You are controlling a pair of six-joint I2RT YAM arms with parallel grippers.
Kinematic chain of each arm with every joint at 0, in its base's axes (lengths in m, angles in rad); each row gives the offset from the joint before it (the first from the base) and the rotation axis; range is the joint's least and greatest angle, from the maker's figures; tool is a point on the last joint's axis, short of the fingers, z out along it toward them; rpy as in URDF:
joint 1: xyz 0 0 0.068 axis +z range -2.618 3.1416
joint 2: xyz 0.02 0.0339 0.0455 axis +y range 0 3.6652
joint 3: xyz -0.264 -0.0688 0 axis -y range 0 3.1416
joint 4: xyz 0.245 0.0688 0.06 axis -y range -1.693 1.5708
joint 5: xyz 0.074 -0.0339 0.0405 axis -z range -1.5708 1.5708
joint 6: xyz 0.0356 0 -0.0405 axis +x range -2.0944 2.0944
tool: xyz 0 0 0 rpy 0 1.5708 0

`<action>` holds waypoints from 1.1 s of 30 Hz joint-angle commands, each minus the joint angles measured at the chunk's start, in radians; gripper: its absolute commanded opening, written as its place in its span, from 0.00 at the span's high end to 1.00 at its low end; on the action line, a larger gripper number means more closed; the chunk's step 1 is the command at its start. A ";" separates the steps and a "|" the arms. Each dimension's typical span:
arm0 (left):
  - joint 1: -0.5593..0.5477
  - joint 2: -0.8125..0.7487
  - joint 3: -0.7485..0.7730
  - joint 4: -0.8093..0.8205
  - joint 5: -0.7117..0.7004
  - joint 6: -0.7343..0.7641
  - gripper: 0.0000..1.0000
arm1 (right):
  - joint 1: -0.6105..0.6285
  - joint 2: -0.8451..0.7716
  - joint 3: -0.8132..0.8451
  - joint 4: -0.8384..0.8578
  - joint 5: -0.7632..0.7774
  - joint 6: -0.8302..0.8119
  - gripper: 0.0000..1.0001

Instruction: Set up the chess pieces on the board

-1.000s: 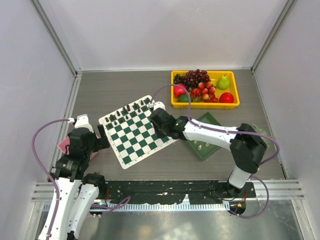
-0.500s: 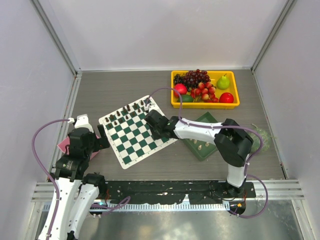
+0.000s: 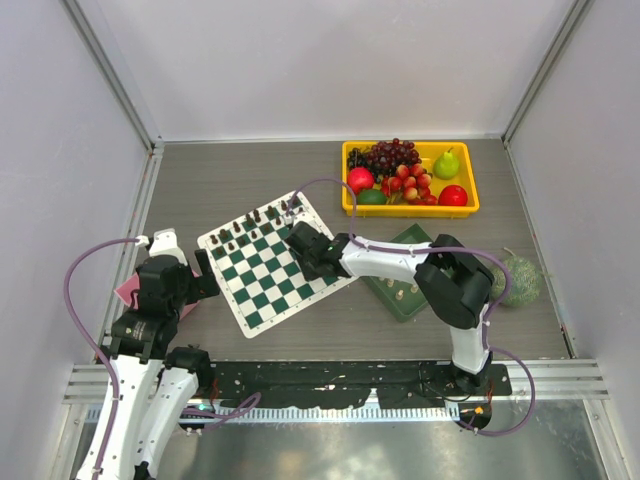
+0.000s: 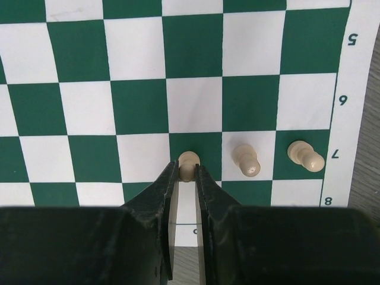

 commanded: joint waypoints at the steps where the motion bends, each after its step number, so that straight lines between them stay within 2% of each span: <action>1: 0.006 -0.010 0.023 0.041 0.012 0.004 0.01 | 0.005 0.002 0.042 0.014 0.037 -0.018 0.83; 12: 0.006 -0.008 0.023 0.041 0.012 0.004 0.01 | 0.005 0.009 0.046 0.009 0.033 -0.020 0.80; 14: 0.006 -0.010 0.024 0.041 0.012 0.004 0.01 | 0.007 0.009 0.045 0.011 0.022 -0.022 0.77; 17: 0.006 -0.011 0.021 0.041 0.012 0.004 0.01 | 0.005 0.006 0.045 0.013 0.001 -0.029 0.65; 23: 0.006 -0.011 0.023 0.041 0.010 0.004 0.01 | 0.005 -0.028 0.054 0.005 -0.013 -0.038 0.55; 28: 0.006 -0.011 0.024 0.041 0.012 0.004 0.01 | 0.004 -0.136 0.043 0.006 -0.048 -0.081 0.51; 33: 0.006 -0.011 0.023 0.042 0.015 0.004 0.01 | -0.028 -0.334 -0.056 0.006 0.060 -0.106 0.45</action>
